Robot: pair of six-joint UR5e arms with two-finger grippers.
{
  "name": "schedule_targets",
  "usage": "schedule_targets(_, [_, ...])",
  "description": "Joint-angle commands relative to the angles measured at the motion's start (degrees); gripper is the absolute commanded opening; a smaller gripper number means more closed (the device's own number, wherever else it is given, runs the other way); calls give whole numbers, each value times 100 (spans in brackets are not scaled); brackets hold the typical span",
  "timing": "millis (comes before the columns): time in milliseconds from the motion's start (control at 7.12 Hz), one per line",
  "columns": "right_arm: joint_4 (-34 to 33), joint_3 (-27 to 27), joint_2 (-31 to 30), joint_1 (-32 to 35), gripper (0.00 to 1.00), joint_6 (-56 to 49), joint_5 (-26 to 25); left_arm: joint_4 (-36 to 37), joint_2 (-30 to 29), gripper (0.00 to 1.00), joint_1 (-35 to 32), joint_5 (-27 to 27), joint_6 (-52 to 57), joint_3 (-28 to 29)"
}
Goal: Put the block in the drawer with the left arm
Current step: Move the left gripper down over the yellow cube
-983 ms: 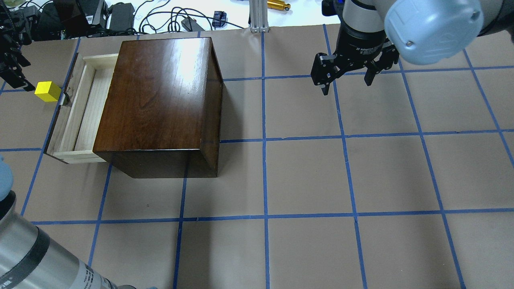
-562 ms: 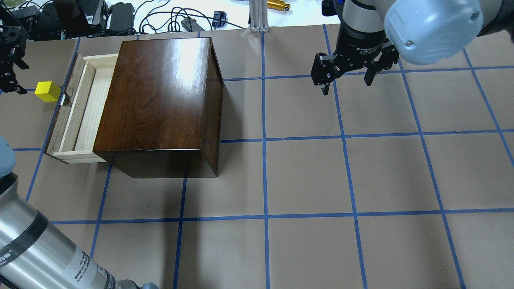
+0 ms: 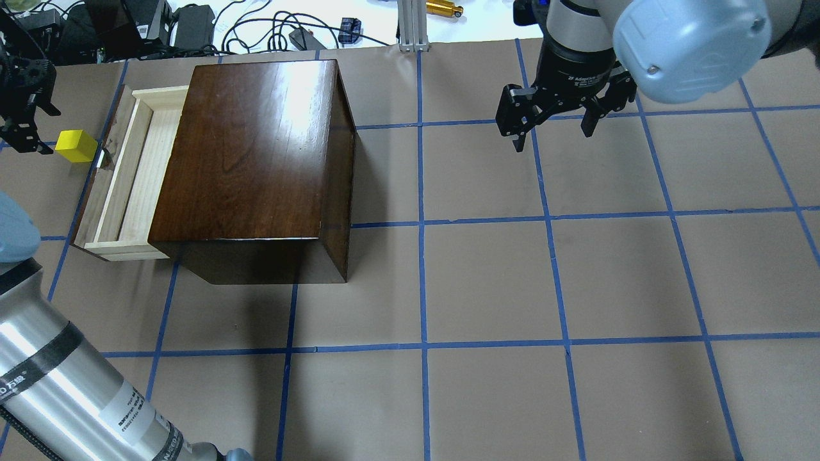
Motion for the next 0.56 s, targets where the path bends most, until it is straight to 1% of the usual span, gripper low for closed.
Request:
schedule_targets(0, [0,0,0,0,100,-1,0,110,-175,100,17,-32,43,18])
schedule_targets(421, [0,0,0,0,100,-1,0,478,-386,100,104,-58,262,35])
